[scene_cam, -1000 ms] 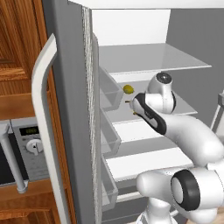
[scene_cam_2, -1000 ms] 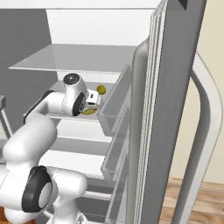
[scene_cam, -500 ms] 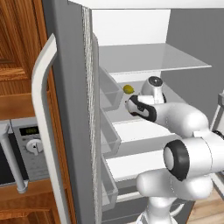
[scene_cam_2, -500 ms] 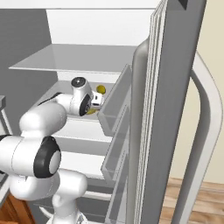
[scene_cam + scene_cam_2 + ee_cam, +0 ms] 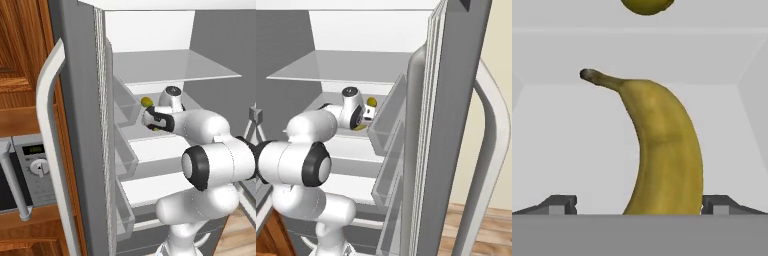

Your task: Pick up the banana and pear from the fridge and place one fruit on each plate on the dining counter.

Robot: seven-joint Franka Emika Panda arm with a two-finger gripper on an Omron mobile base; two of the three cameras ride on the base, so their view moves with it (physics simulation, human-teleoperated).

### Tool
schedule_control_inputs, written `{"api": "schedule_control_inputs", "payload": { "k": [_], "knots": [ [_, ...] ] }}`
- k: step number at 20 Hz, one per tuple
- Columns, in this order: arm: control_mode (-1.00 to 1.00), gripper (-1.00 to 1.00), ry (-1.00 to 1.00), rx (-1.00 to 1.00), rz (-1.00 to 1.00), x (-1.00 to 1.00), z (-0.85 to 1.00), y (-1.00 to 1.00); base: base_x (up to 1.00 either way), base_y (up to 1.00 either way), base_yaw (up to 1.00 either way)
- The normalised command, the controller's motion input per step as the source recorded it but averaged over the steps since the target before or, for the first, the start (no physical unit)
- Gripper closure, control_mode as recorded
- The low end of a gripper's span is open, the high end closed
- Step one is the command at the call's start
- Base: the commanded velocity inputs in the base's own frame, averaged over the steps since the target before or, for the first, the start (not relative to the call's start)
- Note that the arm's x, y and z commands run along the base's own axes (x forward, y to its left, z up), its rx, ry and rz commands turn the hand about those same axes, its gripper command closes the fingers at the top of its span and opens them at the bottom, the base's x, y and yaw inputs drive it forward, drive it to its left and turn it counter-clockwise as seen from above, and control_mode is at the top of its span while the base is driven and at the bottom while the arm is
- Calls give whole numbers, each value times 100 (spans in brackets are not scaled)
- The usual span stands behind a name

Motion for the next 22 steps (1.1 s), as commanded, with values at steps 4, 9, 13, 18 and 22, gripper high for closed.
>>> {"api": "schedule_control_inputs", "payload": {
  "k": [4,9,13,18,22],
  "knots": [
    [-100,100,11,0,-4,1,-29,0,0,0,0],
    [-100,100,3,0,-7,-12,-31,0,0,0,0],
    [-100,100,-4,0,-13,-59,-11,-4,0,0,0],
    [-100,100,-13,3,-19,-99,8,-38,0,0,0],
    [-100,100,10,10,-17,-100,72,-39,0,0,0]
  ]
}}
